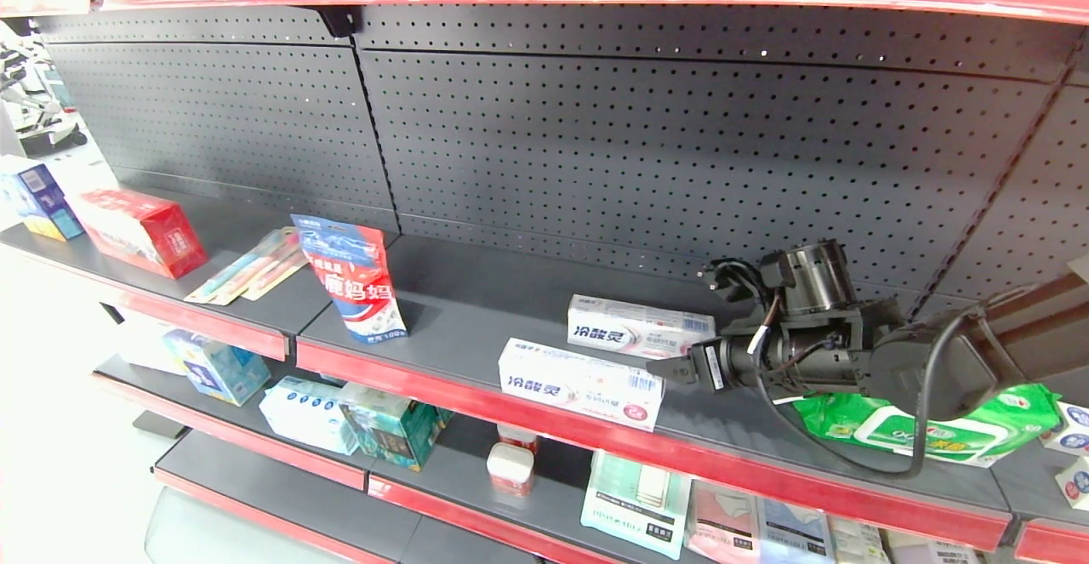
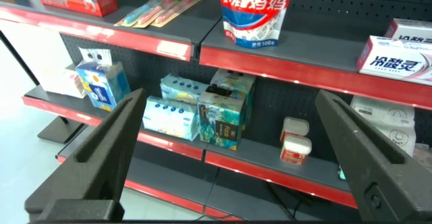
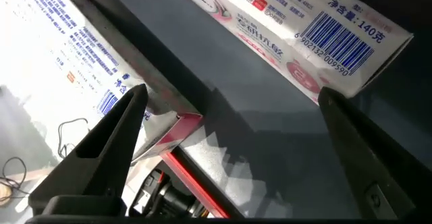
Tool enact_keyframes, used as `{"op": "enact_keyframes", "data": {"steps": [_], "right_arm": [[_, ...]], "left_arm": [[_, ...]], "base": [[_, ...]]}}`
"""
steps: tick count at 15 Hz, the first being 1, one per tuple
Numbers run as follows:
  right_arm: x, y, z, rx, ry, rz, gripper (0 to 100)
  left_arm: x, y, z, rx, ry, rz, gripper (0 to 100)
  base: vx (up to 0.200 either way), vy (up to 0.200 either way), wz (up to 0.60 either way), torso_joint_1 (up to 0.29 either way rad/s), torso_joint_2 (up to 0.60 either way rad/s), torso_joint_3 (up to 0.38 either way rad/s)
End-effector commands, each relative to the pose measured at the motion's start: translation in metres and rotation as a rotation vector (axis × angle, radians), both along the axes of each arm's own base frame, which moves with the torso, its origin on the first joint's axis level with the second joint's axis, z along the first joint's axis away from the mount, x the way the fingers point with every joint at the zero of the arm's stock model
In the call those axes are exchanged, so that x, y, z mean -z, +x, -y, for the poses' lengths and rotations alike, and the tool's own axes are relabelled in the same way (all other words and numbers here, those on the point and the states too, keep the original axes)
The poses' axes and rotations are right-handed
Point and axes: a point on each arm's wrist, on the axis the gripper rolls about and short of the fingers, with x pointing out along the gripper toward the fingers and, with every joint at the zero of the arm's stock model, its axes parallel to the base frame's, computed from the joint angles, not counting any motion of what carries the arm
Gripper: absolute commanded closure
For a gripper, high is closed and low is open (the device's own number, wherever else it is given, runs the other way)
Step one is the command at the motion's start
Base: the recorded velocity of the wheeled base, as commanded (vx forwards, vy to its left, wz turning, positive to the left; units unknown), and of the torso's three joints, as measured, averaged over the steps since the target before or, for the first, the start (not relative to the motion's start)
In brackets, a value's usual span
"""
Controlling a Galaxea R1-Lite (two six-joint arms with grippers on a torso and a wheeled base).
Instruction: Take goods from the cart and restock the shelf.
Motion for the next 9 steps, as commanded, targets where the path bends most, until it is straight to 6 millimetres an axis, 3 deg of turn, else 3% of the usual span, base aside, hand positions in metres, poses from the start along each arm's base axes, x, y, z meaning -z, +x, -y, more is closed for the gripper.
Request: {"op": "enact_keyframes", "data": {"steps": [1,9], "right_arm": [[0.0031,0.0013,0.0008,0.004,-0.003,-0.009,0],[0.0065,-0.0069,-0.0034,0.003,-0.03,-0.019,0]], "left_arm": [[-0.0001,0.0001,0.0,0.0,-0.001,-0.001,0],[-0.0001,0.0001,0.0,0.0,-0.001,-0.001,0]], "base": [[0.0,0.0,0.0,0.0,0.0,0.0],[0.0,0.0,0.0,0.0,0.0,0.0]]}}
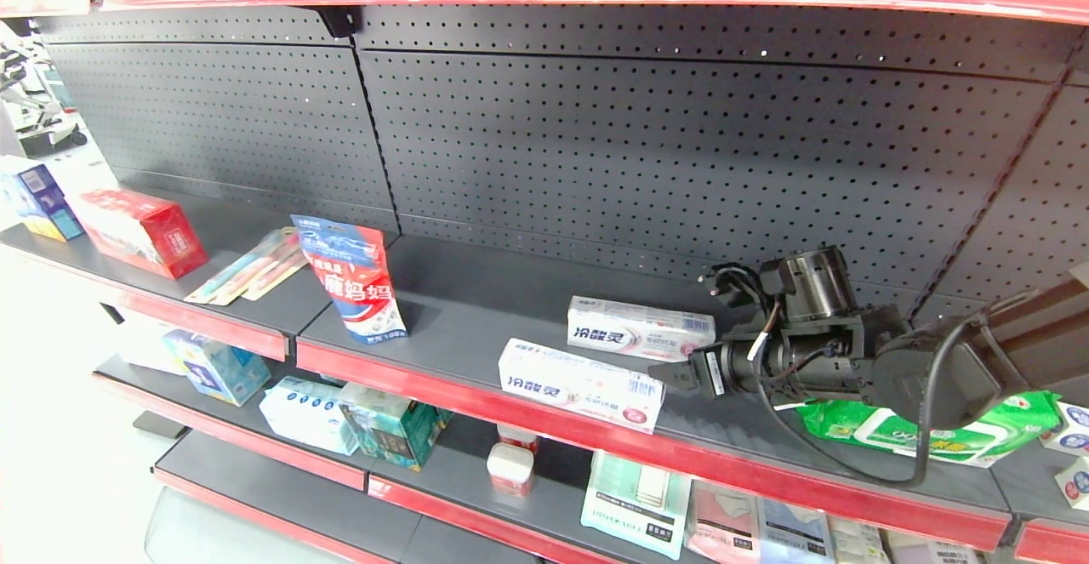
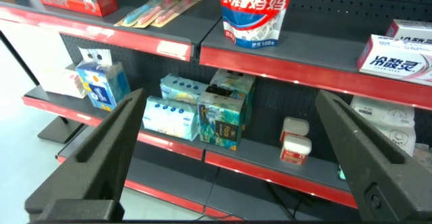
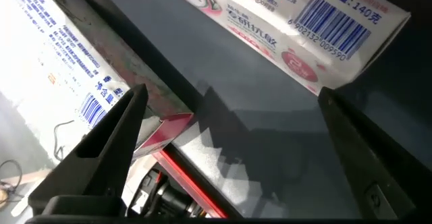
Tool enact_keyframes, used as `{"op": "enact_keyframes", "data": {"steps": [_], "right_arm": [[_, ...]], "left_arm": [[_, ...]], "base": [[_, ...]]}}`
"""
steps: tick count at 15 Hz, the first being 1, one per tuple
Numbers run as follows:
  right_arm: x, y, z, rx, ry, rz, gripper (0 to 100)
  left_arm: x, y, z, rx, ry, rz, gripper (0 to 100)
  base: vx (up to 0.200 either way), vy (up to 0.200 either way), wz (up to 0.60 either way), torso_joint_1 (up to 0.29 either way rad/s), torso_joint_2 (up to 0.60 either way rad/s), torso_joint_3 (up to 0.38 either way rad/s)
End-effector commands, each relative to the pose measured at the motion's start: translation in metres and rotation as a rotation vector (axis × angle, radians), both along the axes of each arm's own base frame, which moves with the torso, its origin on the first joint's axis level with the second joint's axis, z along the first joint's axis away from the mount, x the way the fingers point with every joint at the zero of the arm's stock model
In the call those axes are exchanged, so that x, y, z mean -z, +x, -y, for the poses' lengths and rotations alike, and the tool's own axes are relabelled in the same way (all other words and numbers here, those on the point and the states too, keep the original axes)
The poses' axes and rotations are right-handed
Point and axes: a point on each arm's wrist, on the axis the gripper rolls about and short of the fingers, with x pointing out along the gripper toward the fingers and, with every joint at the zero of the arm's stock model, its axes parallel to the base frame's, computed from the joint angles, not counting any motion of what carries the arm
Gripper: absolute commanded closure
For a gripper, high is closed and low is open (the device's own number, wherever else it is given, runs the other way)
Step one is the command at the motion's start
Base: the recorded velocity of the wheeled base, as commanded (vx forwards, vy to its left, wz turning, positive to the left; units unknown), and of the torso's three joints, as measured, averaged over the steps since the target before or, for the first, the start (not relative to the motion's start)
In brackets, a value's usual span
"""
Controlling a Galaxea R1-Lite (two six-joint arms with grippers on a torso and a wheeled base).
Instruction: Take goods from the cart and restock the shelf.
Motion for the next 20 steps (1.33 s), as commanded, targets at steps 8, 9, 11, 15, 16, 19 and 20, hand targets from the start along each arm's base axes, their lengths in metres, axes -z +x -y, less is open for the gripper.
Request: {"op": "enact_keyframes", "data": {"steps": [8,9,11,15,16,19,20], "right_arm": [[0.013,-0.004,-0.008,-0.01,-0.03,-0.037,0],[0.012,-0.004,-0.008,-0.01,-0.03,-0.036,0],[0.012,-0.004,-0.008,-0.01,-0.03,-0.036,0],[0.003,0.003,-0.01,-0.005,-0.015,0.001,0],[0.0,0.004,-0.01,-0.002,-0.011,0.011,0],[-0.004,0.004,-0.009,0.011,-0.013,0.027,0],[-0.005,0.004,-0.007,0.018,-0.014,0.03,0]], "left_arm": [[0.0,0.0,0.0,0.0,0.0,-0.001,0],[0.0,0.0,0.0,0.0,0.001,-0.001,0],[0.0,0.0,0.0,0.0,0.0,-0.001,0],[0.0,0.0,0.0,0.0,0.0,-0.001,0],[0.0,0.0,0.0,0.0,0.0,-0.001,0],[0.0,0.0,0.0,0.0,0.0,-0.001,0],[0.0,0.0,0.0,0.0,0.0,-0.001,0]], "base": [[0.0,0.0,0.0,0.0,0.0,0.0],[0.0,0.0,0.0,0.0,0.0,0.0],[0.0,0.0,0.0,0.0,0.0,0.0],[0.0,0.0,0.0,0.0,0.0,0.0],[0.0,0.0,0.0,0.0,0.0,0.0],[0.0,0.0,0.0,0.0,0.0,0.0],[0.0,0.0,0.0,0.0,0.0,0.0]]}}
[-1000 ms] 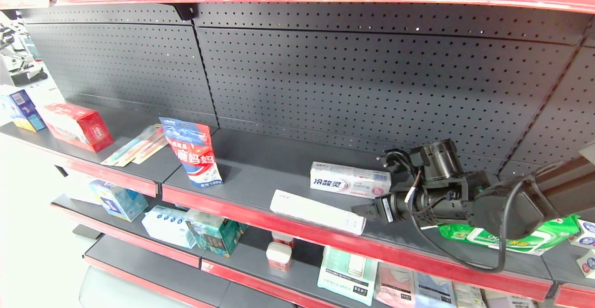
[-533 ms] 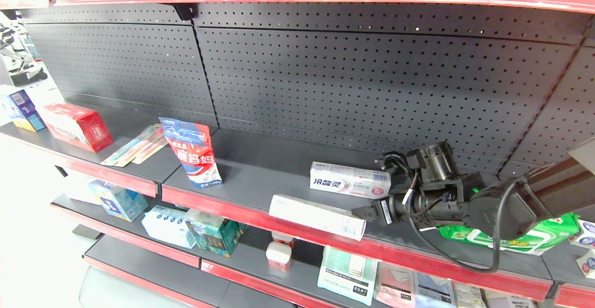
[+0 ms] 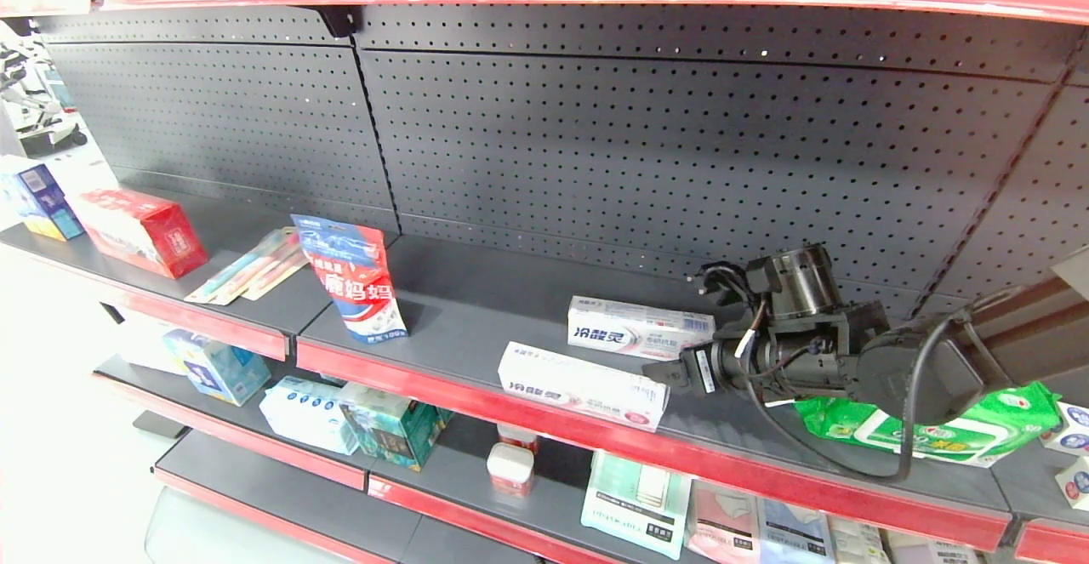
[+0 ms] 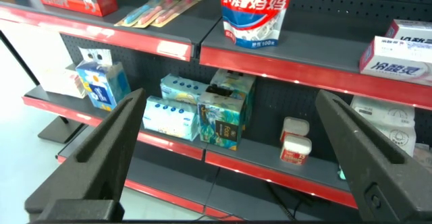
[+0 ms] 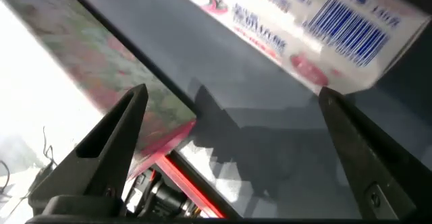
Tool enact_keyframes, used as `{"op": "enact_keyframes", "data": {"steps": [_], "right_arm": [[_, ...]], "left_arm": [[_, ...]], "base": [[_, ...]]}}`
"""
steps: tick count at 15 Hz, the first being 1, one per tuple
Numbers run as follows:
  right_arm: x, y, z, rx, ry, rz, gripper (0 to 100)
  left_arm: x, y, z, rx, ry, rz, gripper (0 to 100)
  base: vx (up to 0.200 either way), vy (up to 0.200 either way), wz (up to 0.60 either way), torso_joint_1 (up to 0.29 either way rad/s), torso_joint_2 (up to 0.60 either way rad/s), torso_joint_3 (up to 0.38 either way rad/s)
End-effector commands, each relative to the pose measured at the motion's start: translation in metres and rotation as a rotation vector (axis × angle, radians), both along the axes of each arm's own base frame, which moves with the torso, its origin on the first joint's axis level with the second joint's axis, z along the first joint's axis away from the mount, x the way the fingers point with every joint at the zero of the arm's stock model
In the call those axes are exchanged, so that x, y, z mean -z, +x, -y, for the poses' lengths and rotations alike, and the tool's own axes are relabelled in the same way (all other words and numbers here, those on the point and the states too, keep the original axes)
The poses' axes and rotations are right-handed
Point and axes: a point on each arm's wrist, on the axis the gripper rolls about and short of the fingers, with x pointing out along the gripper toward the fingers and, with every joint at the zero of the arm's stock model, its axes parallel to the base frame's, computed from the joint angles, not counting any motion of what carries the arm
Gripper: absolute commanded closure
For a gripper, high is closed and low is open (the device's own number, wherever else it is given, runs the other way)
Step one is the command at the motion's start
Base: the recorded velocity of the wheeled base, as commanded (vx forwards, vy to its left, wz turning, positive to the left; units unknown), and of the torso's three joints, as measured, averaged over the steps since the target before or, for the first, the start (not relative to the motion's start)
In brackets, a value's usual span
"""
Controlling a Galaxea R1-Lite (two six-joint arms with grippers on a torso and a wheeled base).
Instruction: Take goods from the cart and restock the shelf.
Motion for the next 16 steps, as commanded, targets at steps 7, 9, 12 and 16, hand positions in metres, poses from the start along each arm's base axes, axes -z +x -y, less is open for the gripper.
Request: {"op": "enact_keyframes", "data": {"steps": [7,9,12,16], "right_arm": [[-0.025,-0.007,0.014,0.035,0.024,0.063,0],[-0.035,-0.013,0.017,0.038,0.033,0.09,0],[-0.046,-0.026,0.024,0.065,0.028,0.121,0],[-0.06,-0.053,0.044,0.103,0.035,0.158,0]], "left_arm": [[0.0,0.0,0.0,0.0,-0.001,-0.001,0],[0.0,0.0,0.0,0.0,-0.001,-0.001,0],[0.0,0.0,0.0,0.0,-0.001,-0.001,0],[0.0,0.0,0.0,0.0,-0.001,-0.001,0]], "base": [[0.0,0.0,0.0,0.0,0.0,0.0],[0.0,0.0,0.0,0.0,0.0,0.0],[0.0,0.0,0.0,0.0,0.0,0.0],[0.0,0.0,0.0,0.0,0.0,0.0]]}}
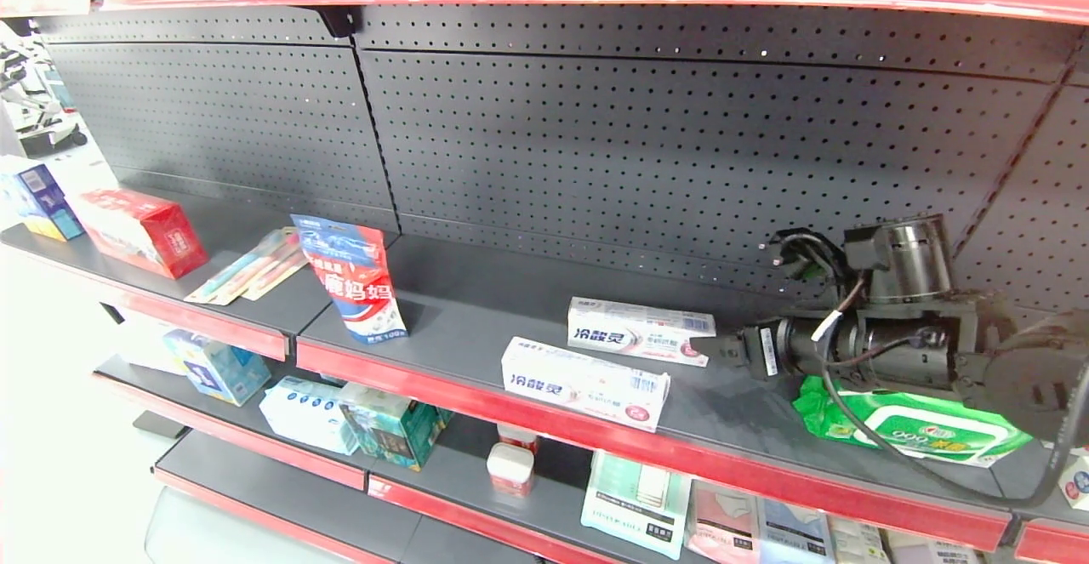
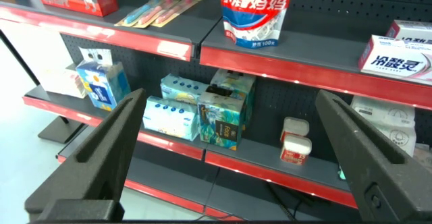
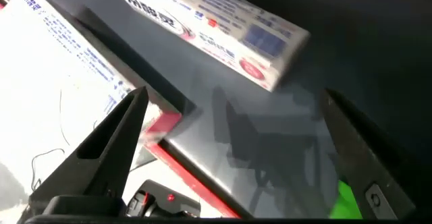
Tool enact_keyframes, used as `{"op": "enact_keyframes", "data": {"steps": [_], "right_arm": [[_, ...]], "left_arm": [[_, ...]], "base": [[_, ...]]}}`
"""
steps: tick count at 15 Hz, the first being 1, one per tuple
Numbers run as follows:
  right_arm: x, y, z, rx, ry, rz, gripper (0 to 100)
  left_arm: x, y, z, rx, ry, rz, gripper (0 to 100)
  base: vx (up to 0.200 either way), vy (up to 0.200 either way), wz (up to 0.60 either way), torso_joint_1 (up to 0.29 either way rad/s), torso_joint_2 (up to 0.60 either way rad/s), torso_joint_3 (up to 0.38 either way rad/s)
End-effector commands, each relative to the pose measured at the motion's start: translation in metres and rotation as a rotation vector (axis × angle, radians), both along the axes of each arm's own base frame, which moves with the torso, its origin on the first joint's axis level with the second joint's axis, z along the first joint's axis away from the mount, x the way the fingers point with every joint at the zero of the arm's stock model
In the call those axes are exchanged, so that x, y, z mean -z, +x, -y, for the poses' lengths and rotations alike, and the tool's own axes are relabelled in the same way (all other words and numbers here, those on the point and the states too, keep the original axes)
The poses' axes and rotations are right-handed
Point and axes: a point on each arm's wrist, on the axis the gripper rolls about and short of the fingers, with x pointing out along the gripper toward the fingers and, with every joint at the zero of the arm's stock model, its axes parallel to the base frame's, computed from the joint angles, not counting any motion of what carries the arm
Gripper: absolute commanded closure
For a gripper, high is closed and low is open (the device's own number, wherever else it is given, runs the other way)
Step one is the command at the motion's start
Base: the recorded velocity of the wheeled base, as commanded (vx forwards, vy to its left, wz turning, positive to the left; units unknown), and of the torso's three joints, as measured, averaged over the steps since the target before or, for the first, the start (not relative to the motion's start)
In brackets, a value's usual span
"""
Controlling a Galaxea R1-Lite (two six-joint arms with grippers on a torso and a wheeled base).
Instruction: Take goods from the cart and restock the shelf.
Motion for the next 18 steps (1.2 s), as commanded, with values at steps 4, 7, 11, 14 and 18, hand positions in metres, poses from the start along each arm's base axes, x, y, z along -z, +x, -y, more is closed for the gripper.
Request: {"op": "enact_keyframes", "data": {"steps": [4,7,11,14,18], "right_arm": [[-0.031,-0.057,0.037,0.084,0.014,0.108,0],[-0.032,-0.068,0.043,0.135,-0.006,0.121,0],[-0.018,-0.03,0.013,0.068,-0.014,0.088,0],[0.003,0.003,-0.018,0.011,-0.01,0.089,0],[0.025,0.019,-0.041,-0.036,-0.029,0.042,0]], "left_arm": [[0.0,0.0,0.0,-0.001,-0.001,-0.001,0],[0.0,0.0,0.0,-0.001,-0.001,-0.001,0],[0.0,0.0,0.0,-0.001,-0.001,-0.001,0],[0.0,0.0,0.0,-0.001,-0.001,-0.001,0],[0.0,0.0,0.0,-0.001,0.001,-0.001,0]], "base": [[0.0,0.0,0.0,0.0,0.0,0.0],[0.0,0.0,0.0,0.0,0.0,0.0],[0.0,0.0,0.0,0.0,0.0,0.0],[0.0,0.0,0.0,0.0,0.0,0.0],[0.0,0.0,0.0,0.0,0.0,0.0]]}}
